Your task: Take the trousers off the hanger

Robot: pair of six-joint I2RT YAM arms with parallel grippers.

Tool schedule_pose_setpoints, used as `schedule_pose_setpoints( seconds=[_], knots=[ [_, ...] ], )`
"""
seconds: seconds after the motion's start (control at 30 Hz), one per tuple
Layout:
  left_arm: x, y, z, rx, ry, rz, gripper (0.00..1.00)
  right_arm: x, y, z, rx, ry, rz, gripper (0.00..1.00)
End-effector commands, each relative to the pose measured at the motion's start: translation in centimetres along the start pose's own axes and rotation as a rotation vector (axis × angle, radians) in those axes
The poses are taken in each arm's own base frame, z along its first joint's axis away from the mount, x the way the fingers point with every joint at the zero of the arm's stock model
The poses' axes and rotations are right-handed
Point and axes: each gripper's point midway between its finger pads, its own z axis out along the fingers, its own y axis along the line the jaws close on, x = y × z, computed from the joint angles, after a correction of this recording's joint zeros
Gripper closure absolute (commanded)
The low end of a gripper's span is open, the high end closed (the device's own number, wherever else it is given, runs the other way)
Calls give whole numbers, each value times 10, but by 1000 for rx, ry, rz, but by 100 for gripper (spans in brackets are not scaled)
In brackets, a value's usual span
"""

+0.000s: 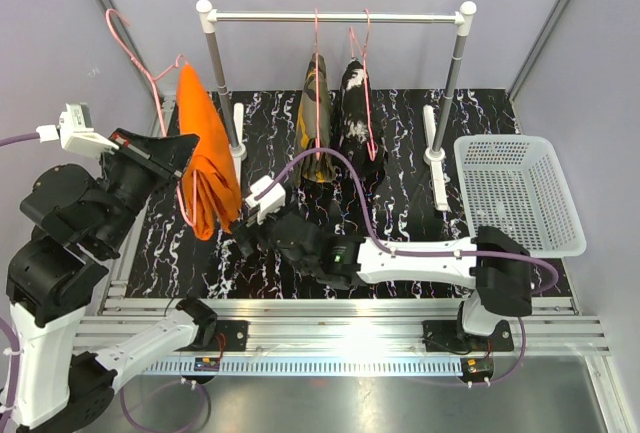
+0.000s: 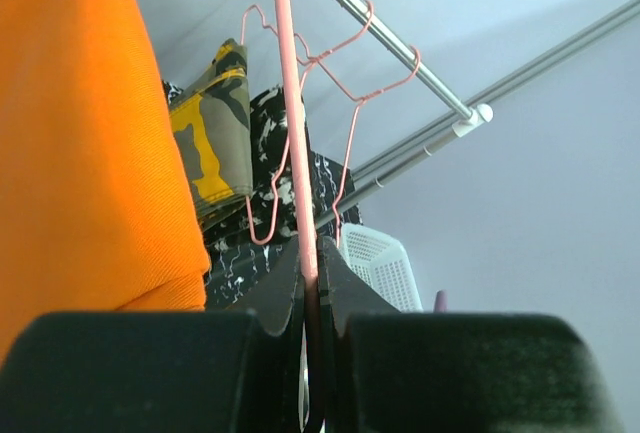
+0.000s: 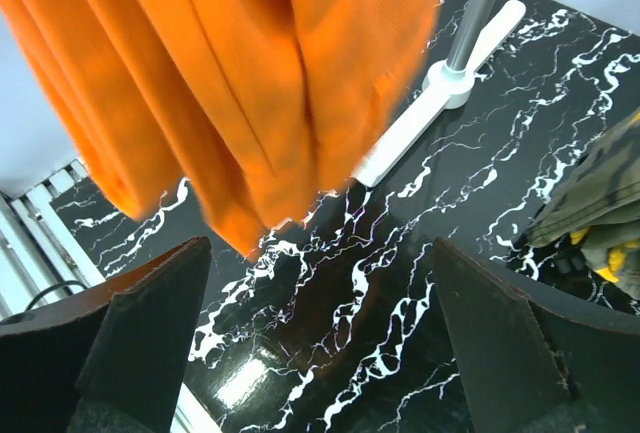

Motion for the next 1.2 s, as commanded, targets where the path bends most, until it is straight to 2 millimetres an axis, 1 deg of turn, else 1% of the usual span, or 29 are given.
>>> schedule_pose_setpoints(
  seconds=[0.0,0.07,0.17,0.23,0.33,0.57,0.63,0.67,0.7,0.77,0.87,0.9,1.0,1.03,1.1,1.13,1.17],
  knots=[
    [-87,-66,-28,241,-291,-139,100,-24,8,6,17,-101,50,1],
    [-88,-68,-30,248,-293,-148,100,-23,9,12,30,-110,53,1],
    [-90,-68,-31,252,-303,-167,100,-25,19,19,7,-112,74,0],
    [-92,-68,-31,252,-313,-174,100,-27,28,20,-26,-109,91,1],
    [-94,-69,-32,253,-318,-176,100,-29,31,21,-37,-118,118,0],
    [-94,-70,-30,255,-320,-188,100,-21,34,25,-34,-98,110,1],
    [-93,-71,-30,261,-313,-190,100,-23,31,26,-19,-114,105,0],
    [-92,-72,-31,266,-308,-192,100,-24,23,26,21,-125,103,1],
    [-93,-73,-33,275,-305,-196,100,-22,19,27,45,-130,92,1],
    [-93,-74,-35,281,-303,-200,100,-27,10,30,95,-151,46,1],
    [-93,-75,-37,289,-297,-201,100,-34,6,35,137,-162,-33,1],
    [-92,-76,-39,293,-290,-202,100,-35,5,36,143,-166,-52,0],
    [-90,-78,-41,305,-274,-204,100,-48,7,40,149,-199,-112,0],
    [-89,-79,-41,308,-266,-204,100,-59,8,39,146,-220,-129,0],
    [-85,-79,-42,308,-246,-197,100,-73,9,36,134,-252,-140,1],
    [-83,-79,-42,309,-236,-194,100,-88,7,31,135,-288,-143,1],
    [-82,-79,-42,309,-230,-189,100,-96,6,29,130,-298,-144,1]
  ],
)
